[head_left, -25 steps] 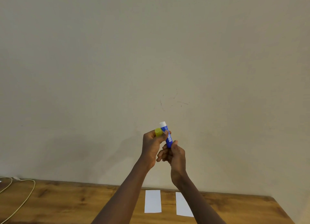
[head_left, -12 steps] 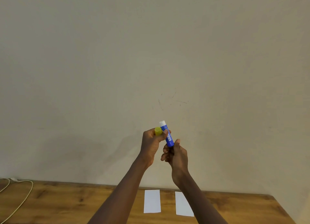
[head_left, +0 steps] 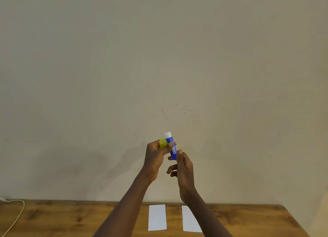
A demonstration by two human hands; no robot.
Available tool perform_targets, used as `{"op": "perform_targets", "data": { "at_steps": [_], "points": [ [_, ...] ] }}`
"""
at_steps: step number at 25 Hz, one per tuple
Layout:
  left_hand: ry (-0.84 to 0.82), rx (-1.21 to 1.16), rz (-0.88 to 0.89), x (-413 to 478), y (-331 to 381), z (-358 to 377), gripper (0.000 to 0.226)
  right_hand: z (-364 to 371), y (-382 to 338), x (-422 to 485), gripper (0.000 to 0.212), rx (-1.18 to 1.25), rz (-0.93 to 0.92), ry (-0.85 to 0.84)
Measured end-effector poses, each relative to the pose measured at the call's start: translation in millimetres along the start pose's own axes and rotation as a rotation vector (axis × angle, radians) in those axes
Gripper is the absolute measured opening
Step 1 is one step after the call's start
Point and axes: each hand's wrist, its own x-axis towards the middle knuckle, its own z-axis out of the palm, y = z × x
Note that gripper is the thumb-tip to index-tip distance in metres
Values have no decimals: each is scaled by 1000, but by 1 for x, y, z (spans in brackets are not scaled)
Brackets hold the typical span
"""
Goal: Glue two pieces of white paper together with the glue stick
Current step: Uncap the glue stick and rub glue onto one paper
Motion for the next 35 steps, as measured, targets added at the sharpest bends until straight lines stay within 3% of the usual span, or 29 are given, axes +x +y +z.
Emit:
{"op": "perform_targets", "data": {
  "at_steps": [3, 8, 13, 17, 22, 26, 30, 35],
  "points": [
    [-33, 3, 11, 1, 2, 2, 6, 0, 2, 0, 14, -59, -78, 34],
    [-59, -5, 15, 1, 1, -1, 9, -1, 0, -1, 41, 120, 114, -72],
    [-14, 18, -2, -2, -2, -3, 9, -1, 1, -2, 9, -18, 17, 21],
    [-10, 17, 3, -6, -4, -2, 9, 0, 2, -4, 38, 49, 131, -19],
    [-4, 28, 4, -6, -1, 0, 9, -2, 1, -5, 13, -11, 49, 29],
    [-3, 39, 7, -8, 0, 4, 9, -2, 1, -6, 37, 31, 94, 35],
    [-4, 35, 13, -6, 2, 4, 8, -3, 0, -7, 18, -26, 48, 28],
    [-12, 38, 10, -8, 1, 4, 13, -1, 0, -9, 34, 33, 67, 5]
  ]
}}
